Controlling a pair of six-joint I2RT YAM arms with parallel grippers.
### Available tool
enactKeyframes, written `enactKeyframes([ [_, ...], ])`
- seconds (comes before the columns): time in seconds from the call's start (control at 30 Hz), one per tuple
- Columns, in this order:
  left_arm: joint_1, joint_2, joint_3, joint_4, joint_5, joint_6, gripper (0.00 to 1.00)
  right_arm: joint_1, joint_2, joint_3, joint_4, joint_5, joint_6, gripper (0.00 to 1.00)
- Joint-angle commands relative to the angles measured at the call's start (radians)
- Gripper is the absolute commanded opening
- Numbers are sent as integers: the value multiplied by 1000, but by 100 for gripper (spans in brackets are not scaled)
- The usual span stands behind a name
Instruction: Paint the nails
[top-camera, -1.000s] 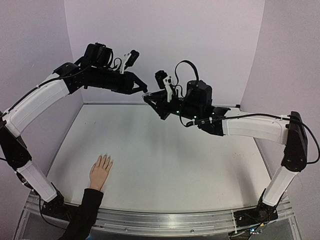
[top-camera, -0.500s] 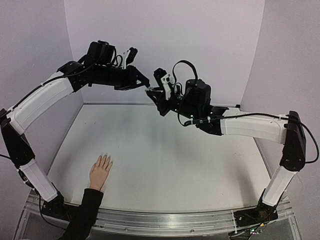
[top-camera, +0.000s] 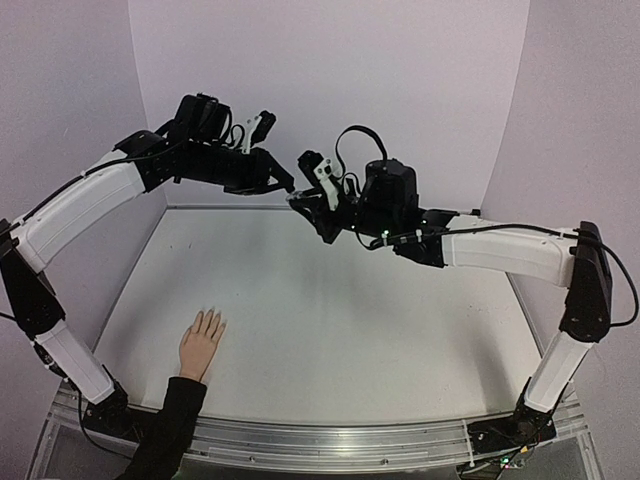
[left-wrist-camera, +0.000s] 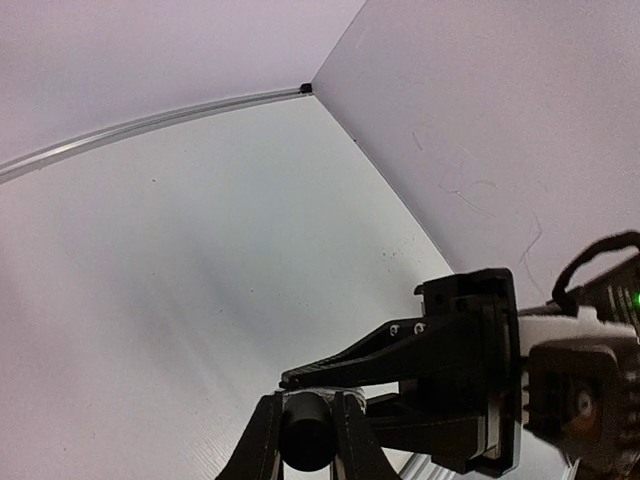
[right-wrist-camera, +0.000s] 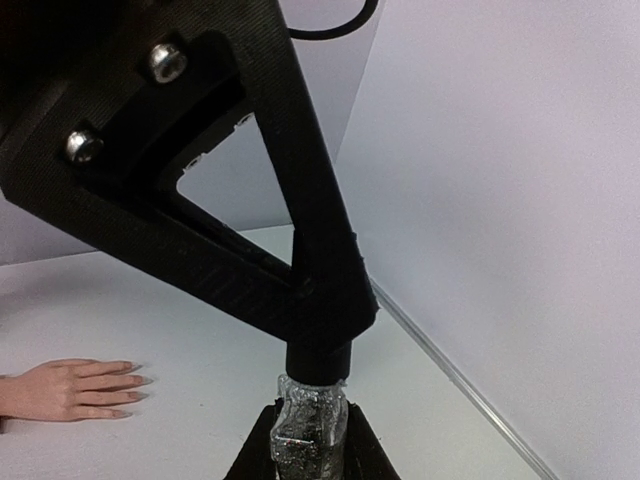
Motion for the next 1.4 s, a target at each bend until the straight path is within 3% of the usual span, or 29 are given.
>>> enactKeyframes([
  [0.0, -54, -45, -160, 157, 291, 107, 0, 24, -74, 118, 319, -388, 178, 0],
  [0.17, -54, -55, -153, 147, 482, 237, 0, -23, -54, 183, 428, -671, 455, 0],
  [0.27, -54, 0, -61, 6, 645, 378, 0, -53, -16, 241, 519, -839, 605, 0],
  [0.43, -54, 82, 72, -222, 778, 560, 0, -98, 77, 348, 808, -1020, 952, 0],
  [0.53, -54, 141, 159, -364, 826, 647, 0, -101, 111, 412, 888, -1085, 1084, 0],
  [0.73, -58, 177, 218, -494, 826, 710, 0, -109, 115, 406, 898, -1098, 1103, 0],
  [0.9, -59, 124, 170, -401, 767, 634, 4, -131, 125, 378, 896, -1062, 1093, 0],
  [1.13, -58, -30, 56, -144, 554, 447, 29, -184, 84, 204, 880, -894, 1007, 0],
  [1.23, -57, -102, 15, -51, 441, 390, 47, -199, 69, 147, 847, -829, 965, 0],
  [1.37, -50, -201, -82, 91, 312, 315, 63, -199, 53, 98, 789, -786, 879, 0],
])
